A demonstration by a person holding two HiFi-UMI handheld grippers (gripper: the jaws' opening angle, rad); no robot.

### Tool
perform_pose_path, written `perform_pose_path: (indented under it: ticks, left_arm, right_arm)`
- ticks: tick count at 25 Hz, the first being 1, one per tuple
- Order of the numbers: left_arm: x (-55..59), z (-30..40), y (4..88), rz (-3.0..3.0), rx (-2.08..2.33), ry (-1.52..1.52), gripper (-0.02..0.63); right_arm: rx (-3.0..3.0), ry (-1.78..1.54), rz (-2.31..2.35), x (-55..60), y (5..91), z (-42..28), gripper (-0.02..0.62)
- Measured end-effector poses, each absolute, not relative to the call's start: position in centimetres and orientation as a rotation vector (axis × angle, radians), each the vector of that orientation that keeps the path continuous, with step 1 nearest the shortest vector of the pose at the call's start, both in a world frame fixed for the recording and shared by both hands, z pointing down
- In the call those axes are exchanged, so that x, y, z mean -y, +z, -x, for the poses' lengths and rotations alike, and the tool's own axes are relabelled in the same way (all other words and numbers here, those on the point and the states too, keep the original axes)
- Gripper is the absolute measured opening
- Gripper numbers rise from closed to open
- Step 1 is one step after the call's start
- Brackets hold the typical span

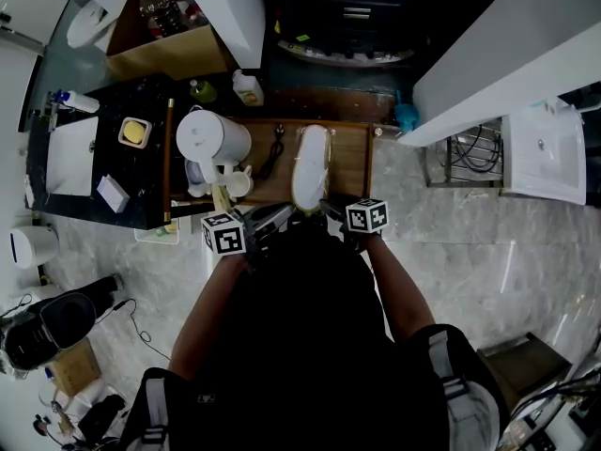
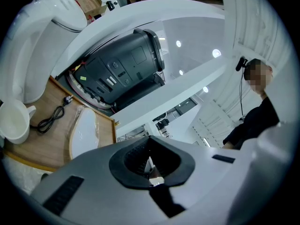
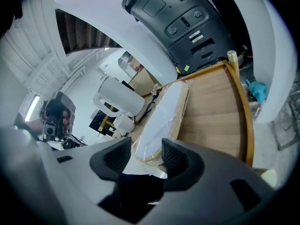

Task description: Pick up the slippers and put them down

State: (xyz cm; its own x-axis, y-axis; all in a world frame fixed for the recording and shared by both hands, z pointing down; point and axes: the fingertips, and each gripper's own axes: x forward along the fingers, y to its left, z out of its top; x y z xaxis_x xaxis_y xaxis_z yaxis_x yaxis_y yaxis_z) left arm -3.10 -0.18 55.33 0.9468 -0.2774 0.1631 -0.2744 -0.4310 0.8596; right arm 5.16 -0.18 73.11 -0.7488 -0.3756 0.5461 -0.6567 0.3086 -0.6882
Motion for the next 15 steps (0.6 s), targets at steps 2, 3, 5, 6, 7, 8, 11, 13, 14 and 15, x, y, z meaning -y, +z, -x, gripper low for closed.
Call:
perform_pose_path:
  ticks: [2, 3, 5, 6, 7, 8, 11, 13, 14, 15]
  left_arm:
    - [0.2, 3.2, 55.4, -2.036, 0.392, -0.005, 0.011]
    - [0.3, 3.2, 55.4, -2.036, 0.392, -0.005, 0.011]
    - [0.5, 3.4, 55.3, -2.037, 0.391, -0.003, 0.011]
    - [0.5, 3.4, 55.2, -2.038, 0.391, -0.004, 0.011]
    - [0.6, 3.5, 55.2, -2.037, 0.391, -0.005, 0.011]
    - [0.7, 3.6, 55.2, -2.035, 0.392, -0.006, 0.011]
    - [0.7, 4.0, 55.3, -2.029, 0.398, -0.009, 0.011]
    - [0.8, 4.2, 55.3, -2.027, 0.404, -0.009, 0.011]
    - [0.8, 4.3, 55.3, -2.025, 0.407, -0.009, 0.011]
    - [0.8, 4.4, 55.3, -2.023, 0.41, -0.008, 0.011]
  right_arm:
    - [2.284, 1.421, -0.932, 0.3, 73.6, -5.1, 0.202]
    - [2.28, 1.418, -0.928, 0.4, 73.8, -5.0, 0.223]
    - [2.271, 1.409, -0.922, 0.6, 74.4, -4.8, 0.255]
    - [2.265, 1.41, -0.922, 0.7, 74.7, -4.7, 0.256]
    - [2.259, 1.416, -0.925, 0.9, 74.9, -4.7, 0.259]
    - [2.252, 1.423, -0.933, 1.0, 75.2, -4.7, 0.259]
    - [2.233, 1.445, -0.955, 1.3, 75.5, -4.6, 0.259]
    - [2.22, 1.458, -0.963, 1.5, 76.0, -4.6, 0.259]
    - [2.212, 1.47, -0.965, 1.6, 76.3, -4.6, 0.259]
    - [2.202, 1.486, -0.965, 1.6, 76.6, -4.6, 0.259]
